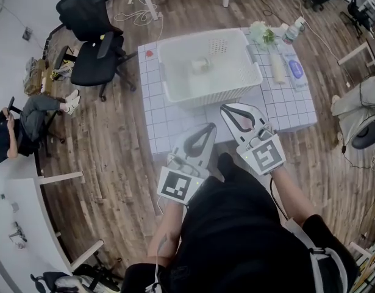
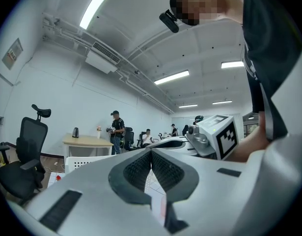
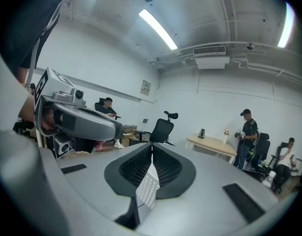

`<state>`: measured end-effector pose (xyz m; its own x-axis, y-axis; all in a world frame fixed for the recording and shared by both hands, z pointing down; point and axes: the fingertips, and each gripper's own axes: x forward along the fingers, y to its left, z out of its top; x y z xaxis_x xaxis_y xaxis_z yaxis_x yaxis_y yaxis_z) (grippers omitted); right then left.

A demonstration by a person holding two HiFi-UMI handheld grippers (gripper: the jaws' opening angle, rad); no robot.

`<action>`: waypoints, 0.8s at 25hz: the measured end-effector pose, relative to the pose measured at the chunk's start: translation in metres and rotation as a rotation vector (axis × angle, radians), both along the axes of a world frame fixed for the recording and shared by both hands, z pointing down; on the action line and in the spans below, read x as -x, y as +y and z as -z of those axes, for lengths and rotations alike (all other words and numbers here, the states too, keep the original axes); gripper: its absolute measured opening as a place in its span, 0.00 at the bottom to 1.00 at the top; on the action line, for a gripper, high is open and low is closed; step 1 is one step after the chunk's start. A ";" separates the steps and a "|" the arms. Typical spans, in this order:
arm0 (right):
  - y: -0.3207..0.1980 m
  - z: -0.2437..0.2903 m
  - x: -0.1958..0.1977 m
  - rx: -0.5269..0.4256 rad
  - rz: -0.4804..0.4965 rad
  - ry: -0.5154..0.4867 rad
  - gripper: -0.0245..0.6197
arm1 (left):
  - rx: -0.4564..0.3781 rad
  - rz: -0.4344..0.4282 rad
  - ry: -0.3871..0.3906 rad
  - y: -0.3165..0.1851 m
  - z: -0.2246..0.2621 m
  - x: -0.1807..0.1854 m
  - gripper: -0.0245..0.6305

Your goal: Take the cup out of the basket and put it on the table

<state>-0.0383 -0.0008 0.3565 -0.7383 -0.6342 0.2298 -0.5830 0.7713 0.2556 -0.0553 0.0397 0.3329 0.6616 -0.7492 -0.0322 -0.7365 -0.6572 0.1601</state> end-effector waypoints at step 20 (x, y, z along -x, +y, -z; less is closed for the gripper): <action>-0.192 -0.085 0.036 -0.060 0.272 0.476 0.30 | 0.009 0.112 -0.012 -0.105 0.006 -0.019 0.05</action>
<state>-0.0747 -0.1931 0.4413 -0.7007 -0.4574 0.5475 -0.1747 0.8540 0.4900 -0.0363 -0.0648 0.3268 0.5739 -0.8187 -0.0173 -0.8072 -0.5692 0.1563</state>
